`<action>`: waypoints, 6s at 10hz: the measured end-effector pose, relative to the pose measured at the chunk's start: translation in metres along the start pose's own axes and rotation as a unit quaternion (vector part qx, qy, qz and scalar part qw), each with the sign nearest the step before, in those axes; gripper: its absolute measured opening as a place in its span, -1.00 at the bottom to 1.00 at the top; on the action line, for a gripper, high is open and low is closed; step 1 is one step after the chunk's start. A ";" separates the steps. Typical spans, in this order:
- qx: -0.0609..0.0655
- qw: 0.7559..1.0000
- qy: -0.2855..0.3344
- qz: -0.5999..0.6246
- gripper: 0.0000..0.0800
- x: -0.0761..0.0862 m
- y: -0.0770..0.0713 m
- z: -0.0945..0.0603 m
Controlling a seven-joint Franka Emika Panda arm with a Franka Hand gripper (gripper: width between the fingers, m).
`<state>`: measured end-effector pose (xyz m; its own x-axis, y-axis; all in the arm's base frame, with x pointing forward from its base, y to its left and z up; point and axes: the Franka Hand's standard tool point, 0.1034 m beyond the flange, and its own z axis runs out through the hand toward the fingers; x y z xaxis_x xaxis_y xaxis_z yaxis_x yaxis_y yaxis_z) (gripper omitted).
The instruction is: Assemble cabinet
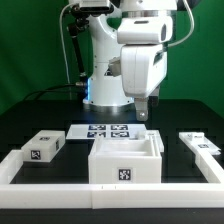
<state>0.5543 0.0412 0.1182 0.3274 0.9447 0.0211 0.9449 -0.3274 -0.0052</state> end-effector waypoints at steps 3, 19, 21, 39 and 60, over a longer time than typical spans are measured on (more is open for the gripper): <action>-0.029 0.995 0.009 -0.099 1.00 -0.009 0.004 0.005; -0.001 0.994 0.008 -0.112 1.00 -0.034 -0.069 0.080; 0.005 0.994 0.009 -0.108 1.00 -0.034 -0.070 0.093; 0.003 0.991 0.009 -0.136 -0.91 -0.012 -0.073 0.093; -0.027 0.994 0.027 -0.101 0.99 0.050 -0.097 0.051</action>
Offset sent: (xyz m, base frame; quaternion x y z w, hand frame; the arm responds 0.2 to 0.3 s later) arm -0.0268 0.0015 -0.0098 -0.0365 0.0297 -0.1443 0.9884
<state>0.4793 0.1215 0.0686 0.1300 0.9891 0.0698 0.9893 -0.1341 0.0574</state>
